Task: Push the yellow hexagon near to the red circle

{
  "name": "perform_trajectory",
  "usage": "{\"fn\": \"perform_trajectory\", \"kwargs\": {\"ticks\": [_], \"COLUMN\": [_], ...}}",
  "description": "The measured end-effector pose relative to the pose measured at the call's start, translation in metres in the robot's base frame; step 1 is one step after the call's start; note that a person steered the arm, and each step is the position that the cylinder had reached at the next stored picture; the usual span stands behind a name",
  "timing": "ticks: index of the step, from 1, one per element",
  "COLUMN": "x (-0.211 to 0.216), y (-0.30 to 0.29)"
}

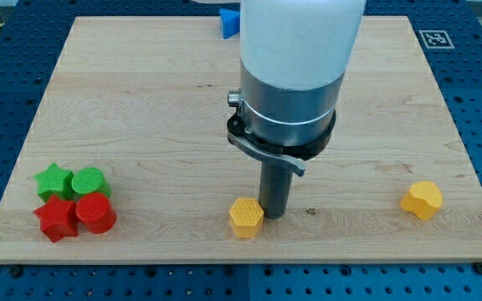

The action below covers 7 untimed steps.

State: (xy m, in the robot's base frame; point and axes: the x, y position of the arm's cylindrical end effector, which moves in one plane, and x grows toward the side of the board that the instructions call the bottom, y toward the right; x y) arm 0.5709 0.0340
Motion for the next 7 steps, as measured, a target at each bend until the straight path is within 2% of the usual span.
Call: {"fn": "perform_trajectory", "kwargs": {"ticks": [1,3,7], "x": [0.011,0.016,0.025], "y": [0.019,0.004,-0.132]}}
